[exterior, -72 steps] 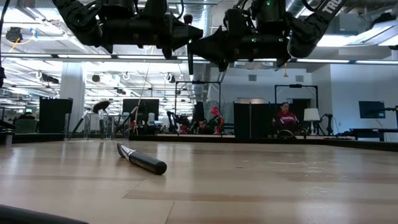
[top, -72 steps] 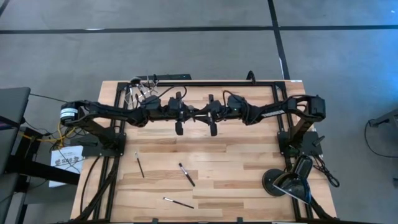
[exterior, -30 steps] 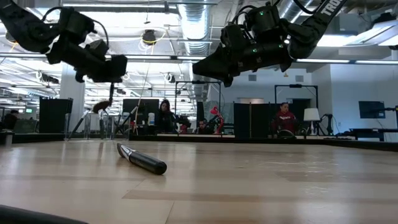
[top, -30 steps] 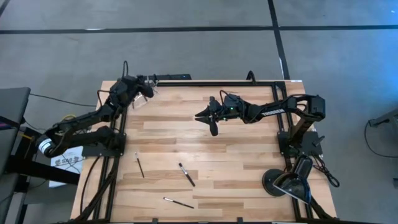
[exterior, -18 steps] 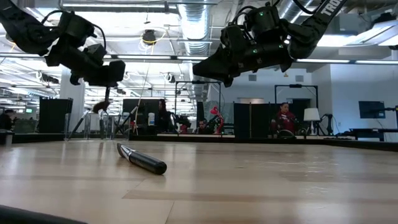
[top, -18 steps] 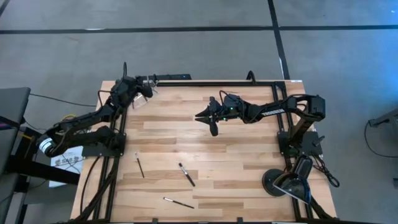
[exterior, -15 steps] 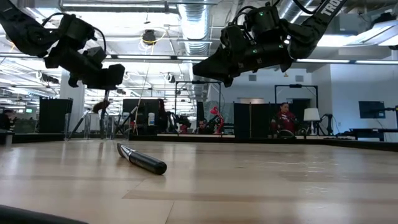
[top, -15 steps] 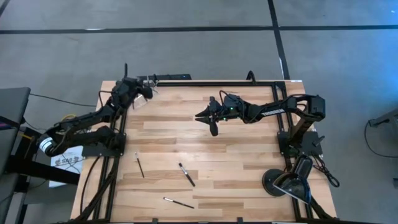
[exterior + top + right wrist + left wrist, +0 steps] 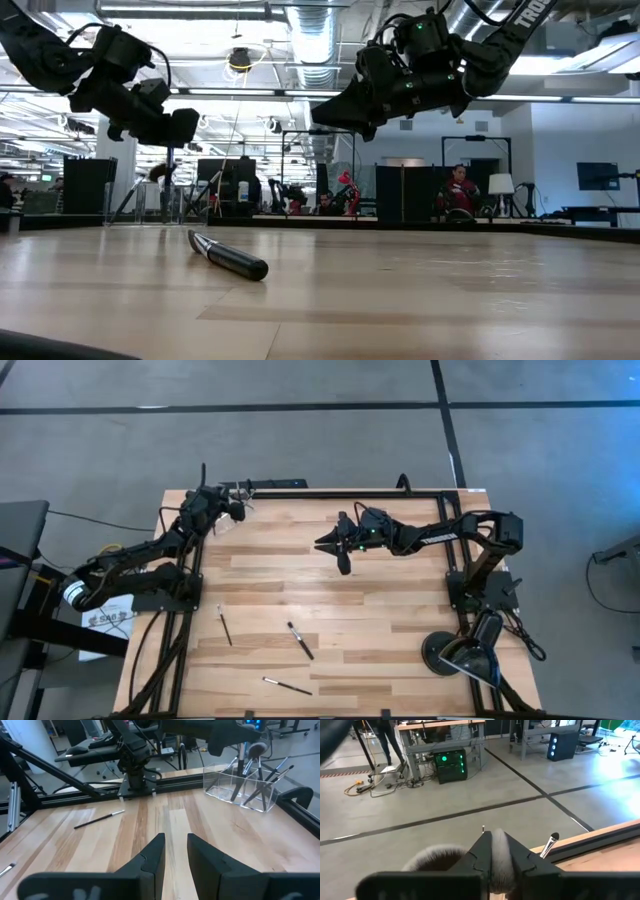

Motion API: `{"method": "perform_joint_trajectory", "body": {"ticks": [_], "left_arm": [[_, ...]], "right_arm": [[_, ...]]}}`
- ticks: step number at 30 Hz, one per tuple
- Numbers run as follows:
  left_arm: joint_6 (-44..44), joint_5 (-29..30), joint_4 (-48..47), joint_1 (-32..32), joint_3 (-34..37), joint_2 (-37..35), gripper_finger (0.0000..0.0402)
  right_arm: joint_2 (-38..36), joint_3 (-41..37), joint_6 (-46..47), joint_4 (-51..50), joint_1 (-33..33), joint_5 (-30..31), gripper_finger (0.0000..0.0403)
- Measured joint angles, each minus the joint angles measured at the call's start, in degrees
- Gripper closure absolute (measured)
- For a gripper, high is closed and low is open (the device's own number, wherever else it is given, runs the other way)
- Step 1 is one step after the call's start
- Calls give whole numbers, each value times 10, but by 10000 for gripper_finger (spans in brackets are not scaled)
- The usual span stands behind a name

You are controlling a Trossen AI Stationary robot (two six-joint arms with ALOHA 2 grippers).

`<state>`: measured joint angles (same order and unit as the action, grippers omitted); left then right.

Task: Put items in baskets/containers
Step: Put the powder brush into the transparent bin

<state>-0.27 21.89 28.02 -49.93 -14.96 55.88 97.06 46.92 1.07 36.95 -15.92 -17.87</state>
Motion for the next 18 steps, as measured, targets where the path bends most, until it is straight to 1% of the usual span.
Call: {"method": "perform_joint_trajectory", "body": {"ticks": [2, 5, 11, 13, 16, 18], "left_arm": [[5, 0, -2, 1, 0, 0, 388], [14, 0, -2, 6, 0, -6, 385], [25, 6, -13, 40, 0, -61, 388], [39, 33, -33, 55, 0, -86, 388], [64, 95, -74, 72, 0, -124, 388], [69, 123, -107, 83, 0, -147, 388]], "right_arm": [[0, 0, -1, 0, 0, 0, 330], [0, 0, -1, 0, 0, 0, 330], [0, 0, -11, 0, 0, 0, 330], [0, 0, -11, 0, -3, 0, 330], [0, 0, -12, 0, -7, 0, 330], [0, 0, -14, 4, -10, 0, 330]]}}
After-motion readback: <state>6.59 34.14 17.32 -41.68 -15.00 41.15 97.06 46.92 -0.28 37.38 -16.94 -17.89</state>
